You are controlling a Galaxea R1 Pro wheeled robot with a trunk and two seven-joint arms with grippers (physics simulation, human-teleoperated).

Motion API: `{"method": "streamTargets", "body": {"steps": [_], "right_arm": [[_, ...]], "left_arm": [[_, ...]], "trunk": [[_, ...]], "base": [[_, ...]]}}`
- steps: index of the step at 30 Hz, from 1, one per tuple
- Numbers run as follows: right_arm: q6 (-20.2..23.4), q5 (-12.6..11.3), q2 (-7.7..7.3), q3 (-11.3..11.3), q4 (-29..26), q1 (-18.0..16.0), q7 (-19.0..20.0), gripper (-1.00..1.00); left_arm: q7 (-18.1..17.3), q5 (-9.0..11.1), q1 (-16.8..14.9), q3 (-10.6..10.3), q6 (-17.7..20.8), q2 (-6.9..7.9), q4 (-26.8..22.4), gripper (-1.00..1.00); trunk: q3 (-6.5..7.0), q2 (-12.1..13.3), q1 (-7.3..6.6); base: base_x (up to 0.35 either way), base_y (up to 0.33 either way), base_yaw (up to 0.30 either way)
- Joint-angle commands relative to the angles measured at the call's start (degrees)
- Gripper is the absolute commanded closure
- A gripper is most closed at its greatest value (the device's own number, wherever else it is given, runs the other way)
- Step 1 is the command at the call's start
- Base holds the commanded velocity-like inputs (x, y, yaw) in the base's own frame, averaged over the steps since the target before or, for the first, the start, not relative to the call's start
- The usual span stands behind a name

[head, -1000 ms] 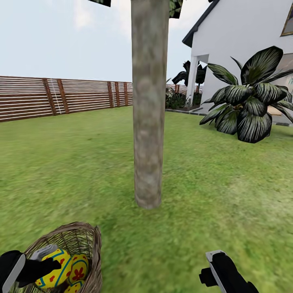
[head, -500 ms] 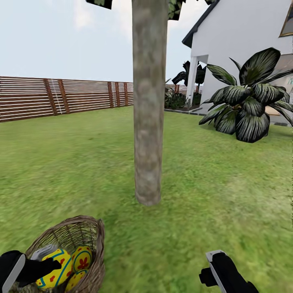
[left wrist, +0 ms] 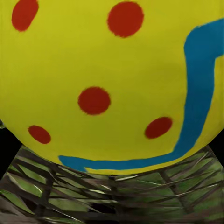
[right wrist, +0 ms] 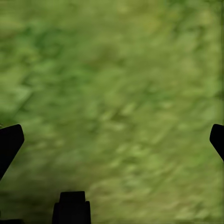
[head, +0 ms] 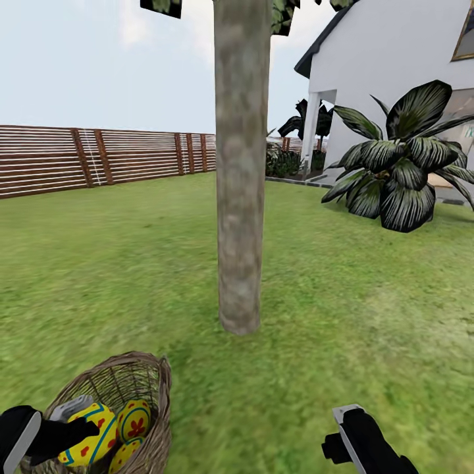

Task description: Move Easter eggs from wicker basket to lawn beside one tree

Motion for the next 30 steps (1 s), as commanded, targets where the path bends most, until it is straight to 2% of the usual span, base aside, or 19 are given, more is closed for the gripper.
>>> {"method": "streamTargets", "body": {"steps": [1,11,18,30], "right_arm": [[0.29,0.23,-0.06,0.19,-0.07,-0.03,-0.01,-1.00],[0.31,0.22,0.00,0.25,-0.13,-0.04,-0.08,-1.00],[0.28,0.41,-0.06,0.66,-0.14,-0.03,-0.11,-1.00],[0.34,0.22,-0.01,0.72,-0.19,-0.03,-0.07,-1.00]], "left_arm": [[-0.48,-0.41,-0.04,0.16,0.25,-0.02,-0.03,1.00],[-0.40,-0.41,-0.04,0.16,0.24,-0.02,0.06,1.00],[-0.40,-0.41,-0.04,0.16,0.23,-0.02,0.06,1.00],[-0.41,-0.41,-0.04,0.16,0.23,-0.02,0.06,1.00]], "trunk": [[0.13,0.39,-0.24],[1.92,4.40,-2.43],[3.18,7.21,-3.97],[5.33,12.02,-6.61]], "base": [[0.000,0.000,0.000],[0.000,0.000,0.003],[0.000,0.000,0.200],[0.000,0.000,0.005]]}}
